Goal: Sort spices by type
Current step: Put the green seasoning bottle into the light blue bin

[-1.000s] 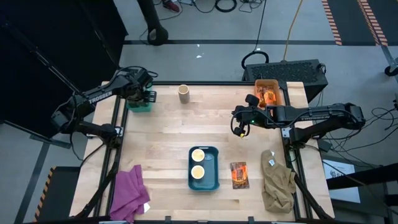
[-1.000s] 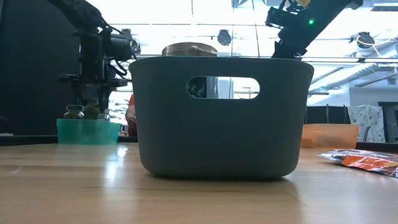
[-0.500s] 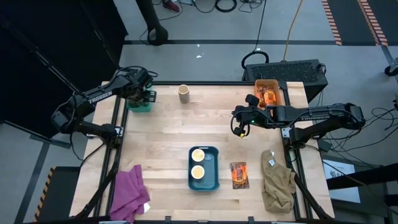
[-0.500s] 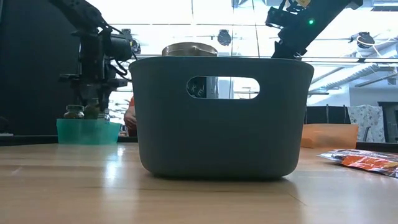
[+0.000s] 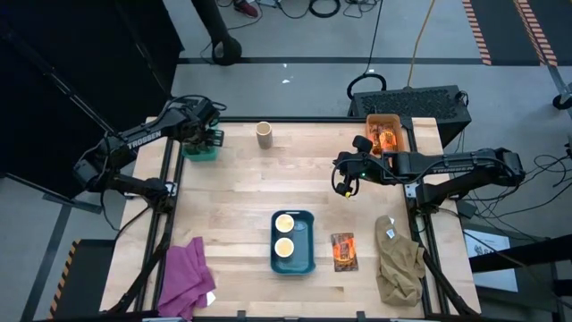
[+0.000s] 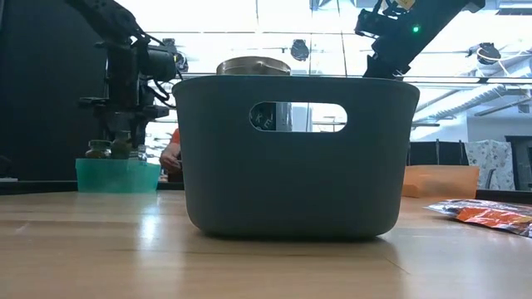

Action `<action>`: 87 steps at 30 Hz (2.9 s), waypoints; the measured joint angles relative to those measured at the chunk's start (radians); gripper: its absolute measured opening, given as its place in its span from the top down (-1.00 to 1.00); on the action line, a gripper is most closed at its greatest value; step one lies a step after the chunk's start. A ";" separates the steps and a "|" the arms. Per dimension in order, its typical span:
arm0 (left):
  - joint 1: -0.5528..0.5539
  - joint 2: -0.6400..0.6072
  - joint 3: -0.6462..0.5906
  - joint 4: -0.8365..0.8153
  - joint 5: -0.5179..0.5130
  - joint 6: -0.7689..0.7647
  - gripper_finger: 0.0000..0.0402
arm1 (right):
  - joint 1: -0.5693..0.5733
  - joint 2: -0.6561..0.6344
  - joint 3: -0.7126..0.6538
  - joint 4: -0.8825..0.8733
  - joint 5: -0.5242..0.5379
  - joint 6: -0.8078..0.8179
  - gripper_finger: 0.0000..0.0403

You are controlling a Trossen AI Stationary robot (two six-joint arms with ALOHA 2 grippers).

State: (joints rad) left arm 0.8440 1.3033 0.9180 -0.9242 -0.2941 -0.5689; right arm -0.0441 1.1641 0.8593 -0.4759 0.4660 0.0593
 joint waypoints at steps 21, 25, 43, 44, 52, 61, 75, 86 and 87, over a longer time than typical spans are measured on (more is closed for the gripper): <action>0.000 0.000 0.000 -0.001 0.001 0.008 -0.16 | 0.000 0.000 0.000 0.000 0.000 0.000 1.00; 0.000 0.000 0.000 -0.001 0.001 0.007 -0.16 | 0.000 0.000 0.000 0.000 0.000 0.000 1.00; 0.000 0.000 0.000 -0.001 -0.012 0.000 -0.16 | 0.000 0.000 0.000 0.000 0.000 0.000 1.00; 0.000 0.000 0.000 -0.001 -0.012 0.000 -0.16 | 0.000 0.000 0.000 0.000 0.000 0.000 1.00; 0.000 0.000 0.000 0.000 -0.003 0.015 -0.16 | 0.000 0.000 0.000 0.000 0.000 0.000 1.00; 0.000 0.000 0.000 0.000 -0.003 0.025 -0.16 | 0.000 0.000 0.000 0.000 0.000 0.000 1.00; -0.018 0.000 0.000 0.000 0.001 0.024 -0.16 | 0.000 0.000 0.000 0.000 0.000 0.000 1.00; -0.037 0.000 0.000 0.001 0.001 0.006 -0.16 | 0.000 0.000 0.000 0.000 0.000 0.000 1.00; -0.037 0.000 0.000 0.001 0.001 0.001 -0.16 | 0.000 0.000 0.000 0.000 0.000 0.000 1.00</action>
State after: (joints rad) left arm 0.8074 1.3033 0.9180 -0.9234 -0.2932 -0.5677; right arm -0.0441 1.1641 0.8593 -0.4755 0.4660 0.0593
